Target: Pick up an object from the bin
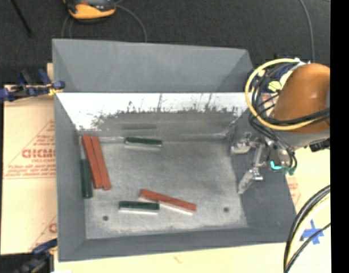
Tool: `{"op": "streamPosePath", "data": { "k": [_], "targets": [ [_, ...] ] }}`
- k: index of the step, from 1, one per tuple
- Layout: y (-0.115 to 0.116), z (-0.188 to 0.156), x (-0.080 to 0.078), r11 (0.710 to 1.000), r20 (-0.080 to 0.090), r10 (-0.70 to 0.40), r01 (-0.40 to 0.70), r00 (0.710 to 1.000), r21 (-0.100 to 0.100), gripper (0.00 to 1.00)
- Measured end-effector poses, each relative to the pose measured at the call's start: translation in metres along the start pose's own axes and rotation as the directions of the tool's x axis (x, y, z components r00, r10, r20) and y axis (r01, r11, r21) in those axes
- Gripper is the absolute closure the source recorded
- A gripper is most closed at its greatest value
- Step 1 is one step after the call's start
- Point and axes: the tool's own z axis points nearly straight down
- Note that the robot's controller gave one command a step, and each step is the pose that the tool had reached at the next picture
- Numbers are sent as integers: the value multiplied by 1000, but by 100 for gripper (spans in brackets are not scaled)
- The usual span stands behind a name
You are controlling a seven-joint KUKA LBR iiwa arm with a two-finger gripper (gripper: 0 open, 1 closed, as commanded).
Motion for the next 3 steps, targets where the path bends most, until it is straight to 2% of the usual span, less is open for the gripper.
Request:
{"op": "streamPosePath", "data": {
  "k": [1, 2, 3],
  "targets": [
    [0, -4, -2, 1000, 8, -3, 3, 1000, 1, 0],
    [25, 38, -1, 1000, 16, 28, -28, 999, 2, 0],
    [44, 84, 45, 1000, 7, 28, -28, 1000, 0, 0]
  ]
}}
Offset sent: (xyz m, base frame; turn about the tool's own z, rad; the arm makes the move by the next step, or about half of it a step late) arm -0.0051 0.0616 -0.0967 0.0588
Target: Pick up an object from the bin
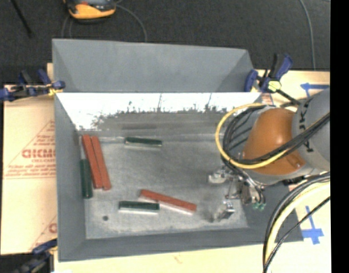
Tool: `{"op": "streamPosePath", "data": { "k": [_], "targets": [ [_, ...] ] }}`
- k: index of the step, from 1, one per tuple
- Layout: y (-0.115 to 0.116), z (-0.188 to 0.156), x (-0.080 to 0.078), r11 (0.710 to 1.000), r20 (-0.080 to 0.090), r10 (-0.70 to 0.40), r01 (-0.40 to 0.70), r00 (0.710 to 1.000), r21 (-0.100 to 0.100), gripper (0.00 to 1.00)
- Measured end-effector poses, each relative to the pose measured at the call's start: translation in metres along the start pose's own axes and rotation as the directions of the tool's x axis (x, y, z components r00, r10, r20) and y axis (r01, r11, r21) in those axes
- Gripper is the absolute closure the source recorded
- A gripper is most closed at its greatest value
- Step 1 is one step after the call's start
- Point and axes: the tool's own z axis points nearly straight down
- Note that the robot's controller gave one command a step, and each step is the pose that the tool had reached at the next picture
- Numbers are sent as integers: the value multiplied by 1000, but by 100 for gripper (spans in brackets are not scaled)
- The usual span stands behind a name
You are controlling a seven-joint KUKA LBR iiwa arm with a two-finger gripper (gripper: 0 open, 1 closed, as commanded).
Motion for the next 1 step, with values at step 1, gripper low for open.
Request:
{"op": "streamPosePath", "data": {
  "k": [1],
  "targets": [
    [55, -3, -25, 996, -3, -89, 89, 996, 1, 0]
  ]
}}
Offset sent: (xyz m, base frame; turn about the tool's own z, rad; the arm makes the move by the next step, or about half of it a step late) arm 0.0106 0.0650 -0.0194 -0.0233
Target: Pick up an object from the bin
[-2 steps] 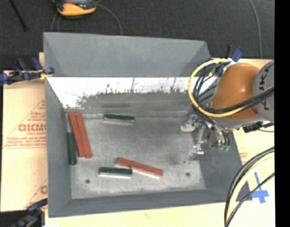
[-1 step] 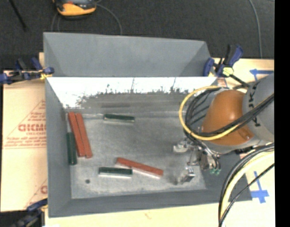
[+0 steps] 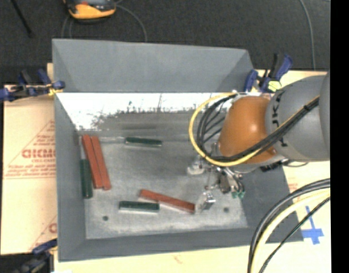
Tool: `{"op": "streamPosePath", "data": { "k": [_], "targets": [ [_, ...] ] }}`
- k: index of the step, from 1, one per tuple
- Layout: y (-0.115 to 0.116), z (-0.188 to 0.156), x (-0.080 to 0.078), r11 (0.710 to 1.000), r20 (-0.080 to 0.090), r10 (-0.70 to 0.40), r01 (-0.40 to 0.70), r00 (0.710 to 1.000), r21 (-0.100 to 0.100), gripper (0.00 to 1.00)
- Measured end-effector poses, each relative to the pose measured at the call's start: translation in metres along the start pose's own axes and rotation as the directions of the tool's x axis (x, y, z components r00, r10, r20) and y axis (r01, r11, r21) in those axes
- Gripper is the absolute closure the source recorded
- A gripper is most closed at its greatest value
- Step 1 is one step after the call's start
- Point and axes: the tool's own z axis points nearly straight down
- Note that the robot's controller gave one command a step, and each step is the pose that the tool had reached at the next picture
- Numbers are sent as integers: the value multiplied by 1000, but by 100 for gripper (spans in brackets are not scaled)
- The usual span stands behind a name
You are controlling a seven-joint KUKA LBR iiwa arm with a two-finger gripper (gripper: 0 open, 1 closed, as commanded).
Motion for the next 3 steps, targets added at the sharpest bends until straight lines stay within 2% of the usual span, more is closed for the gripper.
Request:
{"op": "streamPosePath", "data": {
  "k": [1, 2, 3],
  "targets": [
    [15, 13, 12, 998, -2, 58, -58, 998, -10, 100],
    [15, 13, 12, 998, -2, 57, -57, 998, -9, 100],
    [-1, -163, 0, 992, 12, 122, -122, 992, -2, 100]
  ]
}}
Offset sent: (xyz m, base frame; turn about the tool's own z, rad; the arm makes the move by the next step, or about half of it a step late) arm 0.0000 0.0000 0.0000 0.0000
